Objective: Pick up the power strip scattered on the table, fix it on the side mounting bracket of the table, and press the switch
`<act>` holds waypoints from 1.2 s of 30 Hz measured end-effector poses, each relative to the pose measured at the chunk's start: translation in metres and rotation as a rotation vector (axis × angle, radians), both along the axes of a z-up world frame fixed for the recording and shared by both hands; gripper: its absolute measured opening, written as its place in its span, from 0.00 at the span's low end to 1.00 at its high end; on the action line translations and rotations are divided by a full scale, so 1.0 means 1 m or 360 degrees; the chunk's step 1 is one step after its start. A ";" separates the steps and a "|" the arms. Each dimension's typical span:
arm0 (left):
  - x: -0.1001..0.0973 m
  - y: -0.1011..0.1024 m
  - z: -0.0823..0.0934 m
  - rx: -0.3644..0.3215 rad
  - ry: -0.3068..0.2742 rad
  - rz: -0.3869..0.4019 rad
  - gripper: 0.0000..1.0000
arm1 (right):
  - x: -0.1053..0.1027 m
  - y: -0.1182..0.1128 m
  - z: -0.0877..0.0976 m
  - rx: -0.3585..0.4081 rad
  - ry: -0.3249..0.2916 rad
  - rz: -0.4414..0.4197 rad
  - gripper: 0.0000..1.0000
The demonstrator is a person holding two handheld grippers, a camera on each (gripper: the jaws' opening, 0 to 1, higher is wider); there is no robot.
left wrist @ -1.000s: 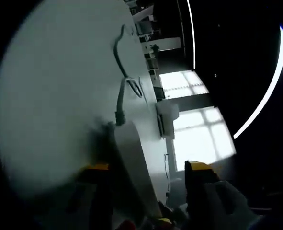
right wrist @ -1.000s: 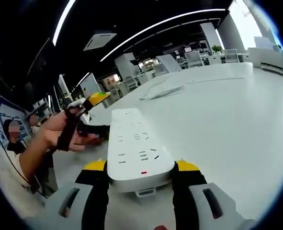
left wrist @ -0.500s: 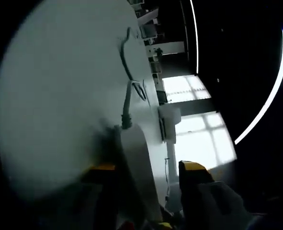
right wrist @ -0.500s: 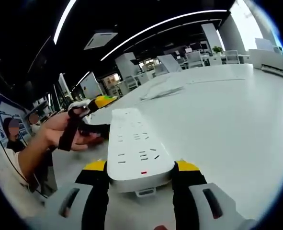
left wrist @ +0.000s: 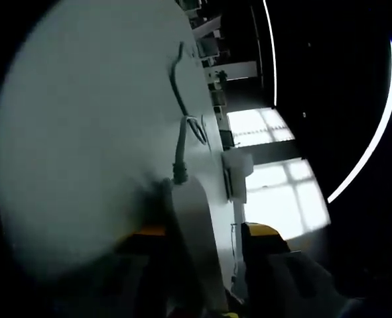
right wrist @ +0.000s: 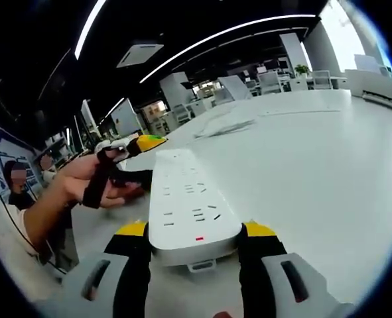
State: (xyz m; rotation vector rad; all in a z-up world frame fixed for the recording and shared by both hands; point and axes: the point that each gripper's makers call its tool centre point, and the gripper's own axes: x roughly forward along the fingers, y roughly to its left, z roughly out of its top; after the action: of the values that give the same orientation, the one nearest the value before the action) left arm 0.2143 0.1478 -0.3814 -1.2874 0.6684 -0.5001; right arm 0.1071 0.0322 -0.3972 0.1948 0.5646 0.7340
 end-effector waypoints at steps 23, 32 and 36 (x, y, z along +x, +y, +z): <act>0.004 0.003 -0.005 0.0001 0.0009 0.0088 0.37 | 0.000 0.000 -0.001 -0.0014 -0.0010 -0.0008 0.48; 0.004 0.004 -0.008 0.0024 0.0012 0.0091 0.33 | 0.000 0.000 0.000 -0.0006 -0.0009 -0.0009 0.48; 0.004 0.004 -0.009 0.0033 0.0011 0.0093 0.32 | 0.000 0.000 0.000 -0.0003 -0.0011 -0.0010 0.48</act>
State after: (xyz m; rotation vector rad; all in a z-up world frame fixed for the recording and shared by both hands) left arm 0.2181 0.1520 -0.3900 -1.2861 0.6381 -0.4402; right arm 0.1066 0.0324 -0.3974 0.1921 0.5580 0.7278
